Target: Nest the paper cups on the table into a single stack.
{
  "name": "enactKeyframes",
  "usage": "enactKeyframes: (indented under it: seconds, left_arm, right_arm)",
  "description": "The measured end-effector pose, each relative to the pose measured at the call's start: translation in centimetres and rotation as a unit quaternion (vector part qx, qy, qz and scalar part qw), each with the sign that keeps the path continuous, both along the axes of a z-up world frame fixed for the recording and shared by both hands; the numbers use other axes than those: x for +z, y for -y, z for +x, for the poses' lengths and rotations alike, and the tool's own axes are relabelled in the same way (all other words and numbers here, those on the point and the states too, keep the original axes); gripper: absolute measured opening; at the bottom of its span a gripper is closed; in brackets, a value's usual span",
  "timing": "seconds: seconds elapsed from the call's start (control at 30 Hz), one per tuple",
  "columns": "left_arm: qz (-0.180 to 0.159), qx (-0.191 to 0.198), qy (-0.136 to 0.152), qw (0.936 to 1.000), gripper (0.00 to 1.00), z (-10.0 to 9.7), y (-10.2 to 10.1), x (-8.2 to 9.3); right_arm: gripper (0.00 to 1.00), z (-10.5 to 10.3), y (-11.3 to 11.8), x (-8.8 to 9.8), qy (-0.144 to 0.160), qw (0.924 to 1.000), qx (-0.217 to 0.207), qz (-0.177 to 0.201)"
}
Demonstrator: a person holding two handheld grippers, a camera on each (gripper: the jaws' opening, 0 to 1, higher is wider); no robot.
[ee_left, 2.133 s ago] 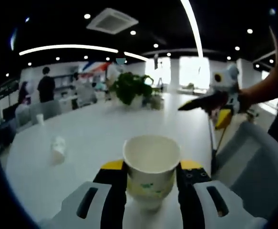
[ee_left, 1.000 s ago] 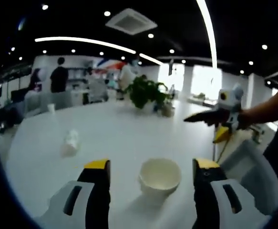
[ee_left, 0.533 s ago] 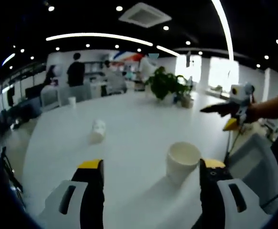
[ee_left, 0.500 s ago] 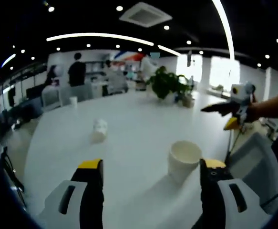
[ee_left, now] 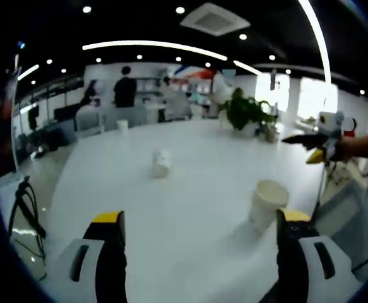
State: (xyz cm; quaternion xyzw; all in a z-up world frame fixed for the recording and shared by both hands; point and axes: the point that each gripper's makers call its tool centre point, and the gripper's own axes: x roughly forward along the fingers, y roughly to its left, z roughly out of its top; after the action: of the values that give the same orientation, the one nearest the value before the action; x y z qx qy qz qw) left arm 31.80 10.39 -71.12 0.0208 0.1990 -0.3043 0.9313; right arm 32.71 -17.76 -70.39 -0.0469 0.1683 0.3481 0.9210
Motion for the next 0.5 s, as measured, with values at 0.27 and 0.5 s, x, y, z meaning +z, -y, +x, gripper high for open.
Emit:
enactKeyframes:
  seconds: [0.27, 0.5]
  left_arm:
    - [0.018, 0.016, 0.005, 0.9997, 0.98, -0.1, -1.5, 0.0]
    - [0.013, 0.022, 0.002, 0.9997, 0.98, -0.4, -2.0, 0.0]
  right_arm:
    - [1.0, 0.9, 0.4, -0.5, 0.007, 0.9996, 0.003, -0.026]
    - [1.0, 1.6, 0.4, -1.2, -0.004, 0.9997, -0.005, -0.022]
